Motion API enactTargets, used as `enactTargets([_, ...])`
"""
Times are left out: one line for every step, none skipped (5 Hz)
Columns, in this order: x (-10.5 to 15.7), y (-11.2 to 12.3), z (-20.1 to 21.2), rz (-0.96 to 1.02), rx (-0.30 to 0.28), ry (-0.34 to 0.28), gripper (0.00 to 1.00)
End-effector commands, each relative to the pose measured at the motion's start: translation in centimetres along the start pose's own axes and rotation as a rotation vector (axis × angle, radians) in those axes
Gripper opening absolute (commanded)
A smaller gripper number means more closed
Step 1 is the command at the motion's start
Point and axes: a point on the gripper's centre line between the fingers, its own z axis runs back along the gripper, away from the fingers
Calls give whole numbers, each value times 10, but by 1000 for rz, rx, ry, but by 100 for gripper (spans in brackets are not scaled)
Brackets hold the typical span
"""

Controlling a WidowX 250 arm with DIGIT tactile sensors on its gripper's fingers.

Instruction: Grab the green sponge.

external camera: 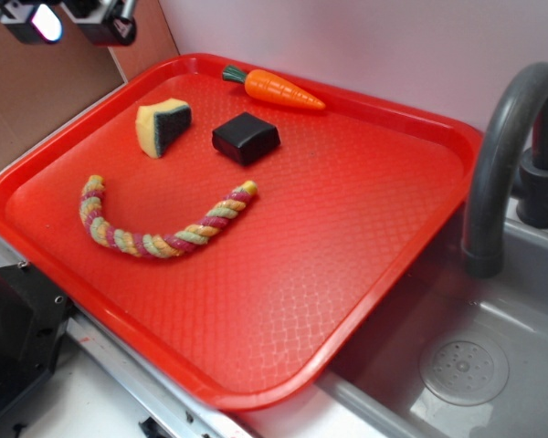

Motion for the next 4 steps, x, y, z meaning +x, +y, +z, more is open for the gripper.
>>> enactTargets([17,7,-36,-89,30,-21,100])
enactTargets([20,6,-57,-102,47,16,100])
enactTargets([19,6,-83,-112,47,60,100])
enactTargets([17,7,-100,-121,55,93,100])
